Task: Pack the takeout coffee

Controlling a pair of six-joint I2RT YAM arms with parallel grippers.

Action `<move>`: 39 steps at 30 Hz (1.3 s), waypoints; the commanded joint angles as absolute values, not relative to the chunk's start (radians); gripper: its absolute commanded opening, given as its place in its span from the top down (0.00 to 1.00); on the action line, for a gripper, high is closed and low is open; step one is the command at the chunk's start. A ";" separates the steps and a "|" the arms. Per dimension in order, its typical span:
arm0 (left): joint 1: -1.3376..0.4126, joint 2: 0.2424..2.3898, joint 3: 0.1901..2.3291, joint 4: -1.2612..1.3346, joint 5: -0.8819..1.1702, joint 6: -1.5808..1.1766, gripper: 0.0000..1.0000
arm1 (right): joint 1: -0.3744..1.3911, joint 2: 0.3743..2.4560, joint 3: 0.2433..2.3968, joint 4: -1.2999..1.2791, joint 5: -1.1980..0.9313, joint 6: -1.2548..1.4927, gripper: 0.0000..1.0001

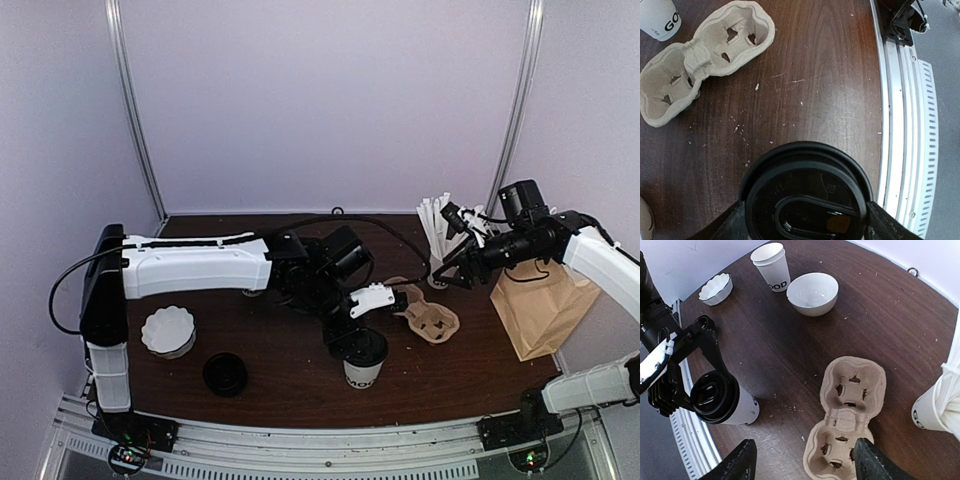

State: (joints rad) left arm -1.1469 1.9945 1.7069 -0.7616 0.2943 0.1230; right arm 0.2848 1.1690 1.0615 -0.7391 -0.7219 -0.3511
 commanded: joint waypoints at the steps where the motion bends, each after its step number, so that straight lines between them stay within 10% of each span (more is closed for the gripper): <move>1: -1.152 1.946 1.669 -0.732 0.278 0.089 0.18 | 0.295 1.179 1.067 -0.823 -0.791 -0.248 0.30; 27: -1.165 1.831 1.651 -0.655 0.041 -0.131 0.13 | 0.542 1.325 0.994 -0.822 -0.871 -0.260 0.20; 39: -1.073 1.798 1.403 -0.335 0.333 -0.423 0.14 | 0.641 1.474 1.045 -0.806 -0.938 -0.256 0.19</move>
